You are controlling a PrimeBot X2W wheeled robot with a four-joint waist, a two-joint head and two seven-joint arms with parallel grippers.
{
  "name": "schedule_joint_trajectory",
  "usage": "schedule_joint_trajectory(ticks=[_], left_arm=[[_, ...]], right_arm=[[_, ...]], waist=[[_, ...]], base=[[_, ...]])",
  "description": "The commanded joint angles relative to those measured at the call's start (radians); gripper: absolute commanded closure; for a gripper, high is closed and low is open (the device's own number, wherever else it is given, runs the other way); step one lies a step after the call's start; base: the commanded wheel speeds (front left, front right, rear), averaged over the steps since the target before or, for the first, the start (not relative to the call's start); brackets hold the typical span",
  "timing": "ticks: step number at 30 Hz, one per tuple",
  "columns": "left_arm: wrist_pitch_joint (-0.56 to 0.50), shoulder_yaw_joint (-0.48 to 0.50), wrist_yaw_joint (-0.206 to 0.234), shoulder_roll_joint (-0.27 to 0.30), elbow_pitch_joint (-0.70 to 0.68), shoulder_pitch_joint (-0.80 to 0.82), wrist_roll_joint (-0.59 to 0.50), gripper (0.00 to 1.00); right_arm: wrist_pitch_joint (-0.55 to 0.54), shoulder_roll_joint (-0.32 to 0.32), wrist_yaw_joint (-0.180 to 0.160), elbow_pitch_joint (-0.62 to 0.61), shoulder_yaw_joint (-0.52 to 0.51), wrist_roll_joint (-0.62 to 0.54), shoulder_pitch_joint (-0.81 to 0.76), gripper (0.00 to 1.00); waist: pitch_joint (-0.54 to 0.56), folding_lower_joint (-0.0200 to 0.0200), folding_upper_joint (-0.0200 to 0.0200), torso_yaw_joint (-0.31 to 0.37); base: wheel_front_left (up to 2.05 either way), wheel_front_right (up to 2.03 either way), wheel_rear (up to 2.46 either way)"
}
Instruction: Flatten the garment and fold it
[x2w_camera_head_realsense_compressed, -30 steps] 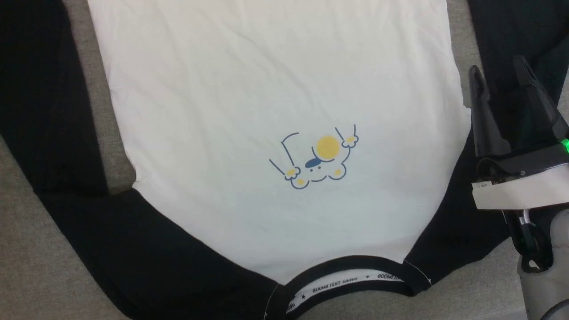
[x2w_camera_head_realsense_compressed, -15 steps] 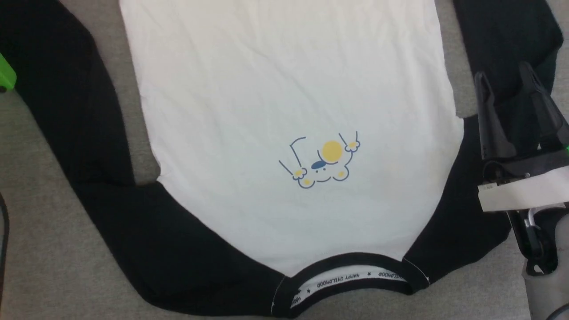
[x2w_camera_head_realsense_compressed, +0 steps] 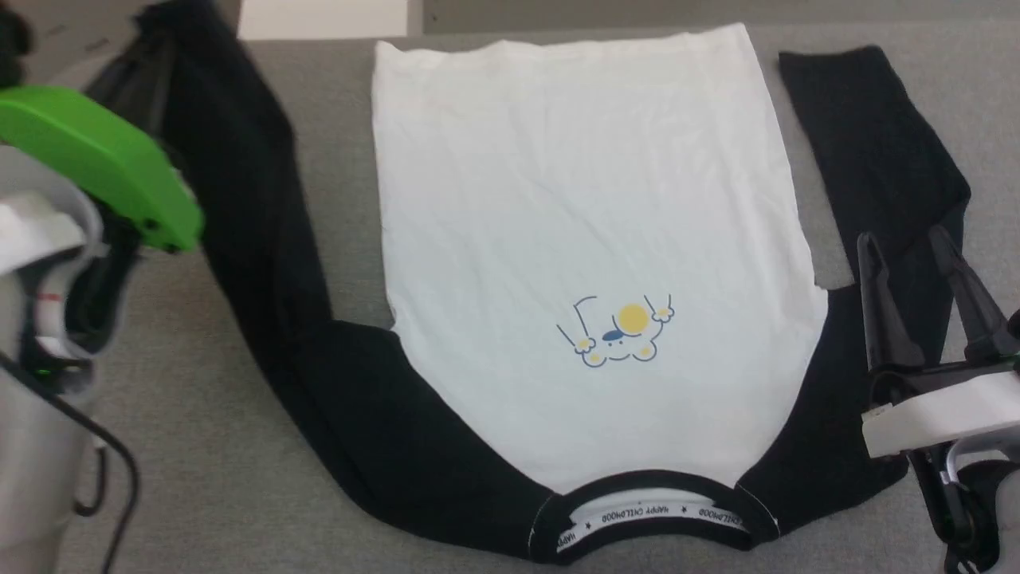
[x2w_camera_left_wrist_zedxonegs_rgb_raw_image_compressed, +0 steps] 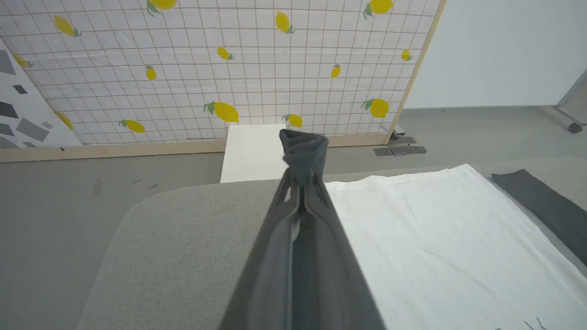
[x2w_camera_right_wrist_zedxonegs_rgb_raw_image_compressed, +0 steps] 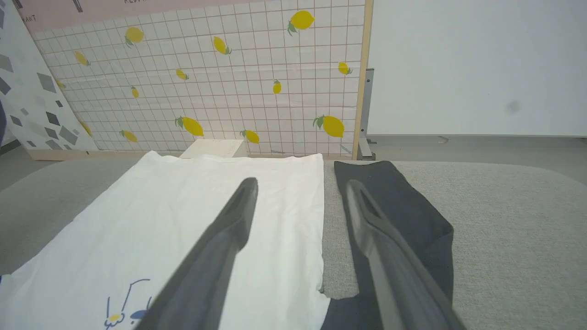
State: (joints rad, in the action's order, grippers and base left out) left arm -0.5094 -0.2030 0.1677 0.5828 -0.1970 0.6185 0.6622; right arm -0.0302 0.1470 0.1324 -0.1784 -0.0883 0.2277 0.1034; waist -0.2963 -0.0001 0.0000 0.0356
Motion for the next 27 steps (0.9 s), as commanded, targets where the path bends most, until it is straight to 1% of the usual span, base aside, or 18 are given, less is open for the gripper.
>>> schedule_joint_trajectory(ticks=[1,3,7,13,15,16,17,21,24,27], left_arm=[[-0.003,-0.024,-0.007,-0.023,-0.024,-0.011,0.003,1.0],[-0.006,-0.065,-0.018,-0.051,-0.055,-0.007,0.003,1.0],[0.001,-0.154,-0.031,-0.133,-0.095,0.005,0.001,1.0],[0.047,-0.312,-0.053,-0.307,-0.082,0.002,0.011,1.0],[0.062,-0.369,-0.065,-0.365,-0.052,-0.015,0.019,1.0],[0.076,-0.43,-0.077,-0.416,-0.009,-0.038,0.023,1.0],[0.085,-0.46,-0.085,-0.441,0.017,-0.052,0.026,1.0],[0.117,-0.562,-0.105,-0.5,0.14,-0.107,0.04,1.0],[0.151,-0.621,-0.115,-0.517,0.251,-0.127,0.035,1.0],[0.185,-0.677,-0.136,-0.527,0.362,-0.129,0.039,1.0]], right_arm=[[-0.005,-0.008,-0.002,-0.008,-0.001,-0.009,-0.017,0.0],[-0.012,-0.014,-0.002,-0.013,-0.003,-0.009,-0.03,0.0],[-0.018,-0.017,-0.002,-0.015,-0.006,-0.004,-0.051,0.0],[-0.025,-0.02,-0.002,-0.012,-0.013,-0.002,-0.075,0.0],[-0.027,-0.022,-0.002,-0.01,-0.01,-0.001,-0.08,0.0],[-0.029,-0.025,-0.002,-0.009,-0.006,-0.001,-0.085,0.0],[-0.031,-0.026,-0.002,-0.009,-0.004,-0.001,-0.087,0.0],[-0.035,-0.028,-0.002,-0.009,-0.002,-0.001,-0.095,0.0],[-0.038,-0.028,-0.002,-0.008,0.002,0.0,-0.095,0.0],[-0.04,-0.028,-0.002,-0.009,0.009,0.0,-0.092,0.0]], waist=[[0.095,0.0001,0.0,-0.066],[0.109,0.0001,0.0,-0.067],[0.135,0.0001,0.0,-0.061],[0.162,0.0001,0.0,-0.045],[0.169,0.0001,0.0,-0.037],[0.174,0.0001,0.0,-0.03],[0.176,0.0001,0.0,-0.026],[0.18,0.0001,0.0,-0.015],[0.177,0.0001,0.0,-0.006],[0.169,0.0001,0.0,0.0]], base=[[0.0,0.0,0.0],[0.0,0.0,0.0],[0.0,0.0,0.0],[0.0,0.0,0.0],[0.0,0.0,0.0],[0.0,0.0,0.0],[0.0,0.0,0.0],[0.0,0.0,0.0],[0.0,0.0,0.0],[0.0,0.0,0.0]])
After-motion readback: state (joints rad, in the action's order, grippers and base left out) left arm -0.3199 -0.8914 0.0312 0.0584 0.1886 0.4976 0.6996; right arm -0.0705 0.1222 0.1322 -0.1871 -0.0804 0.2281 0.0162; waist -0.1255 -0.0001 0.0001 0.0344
